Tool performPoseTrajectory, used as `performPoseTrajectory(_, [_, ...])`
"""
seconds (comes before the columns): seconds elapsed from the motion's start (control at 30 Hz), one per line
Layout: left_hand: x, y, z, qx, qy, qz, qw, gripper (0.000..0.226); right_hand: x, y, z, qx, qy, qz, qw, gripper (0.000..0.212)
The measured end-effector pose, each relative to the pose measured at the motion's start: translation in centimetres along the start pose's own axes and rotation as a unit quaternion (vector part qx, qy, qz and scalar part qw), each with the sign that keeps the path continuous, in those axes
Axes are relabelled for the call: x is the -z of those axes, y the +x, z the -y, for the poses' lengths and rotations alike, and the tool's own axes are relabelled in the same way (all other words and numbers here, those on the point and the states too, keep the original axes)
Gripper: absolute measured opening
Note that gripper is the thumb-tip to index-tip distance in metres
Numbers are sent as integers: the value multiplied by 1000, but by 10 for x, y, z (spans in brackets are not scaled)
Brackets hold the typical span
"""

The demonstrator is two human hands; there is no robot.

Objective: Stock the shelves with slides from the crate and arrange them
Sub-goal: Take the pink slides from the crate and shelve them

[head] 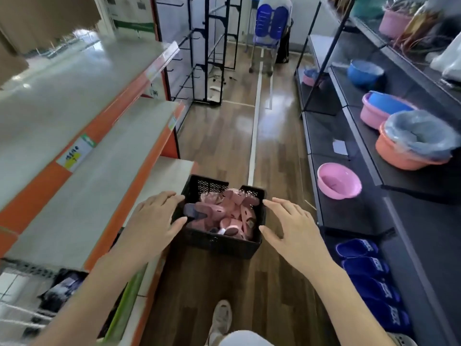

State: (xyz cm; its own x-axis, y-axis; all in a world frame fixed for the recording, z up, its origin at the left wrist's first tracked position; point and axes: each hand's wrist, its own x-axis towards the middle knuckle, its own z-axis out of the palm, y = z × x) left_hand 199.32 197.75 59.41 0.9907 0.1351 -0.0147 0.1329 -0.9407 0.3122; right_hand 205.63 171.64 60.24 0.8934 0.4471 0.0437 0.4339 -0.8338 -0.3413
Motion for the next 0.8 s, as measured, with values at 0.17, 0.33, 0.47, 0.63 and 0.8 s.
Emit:
performPoseTrajectory(0.17, [1,79,1,4,-24,-13,1000,48,-5,80,-24,-1,18,20,1000,51])
performPoseTrajectory(0.33, [-14,139,6,6,-30,-5,1000,51,-21,137,-45,-2,15,64,998,52])
performPoseTrajectory(0.47, [-30,187,14,-1,-28,34,999,48,-38,173,-62,-30,15,100,994,53])
performPoseTrajectory(0.63, [-60,251,29,-31,-30,79,996,42,-64,220,-83,-84,36,116,989,52])
performPoseTrajectory(0.8, [-89,319,49,-40,-41,126,990,42,-95,268,-98,-143,68,126,979,51])
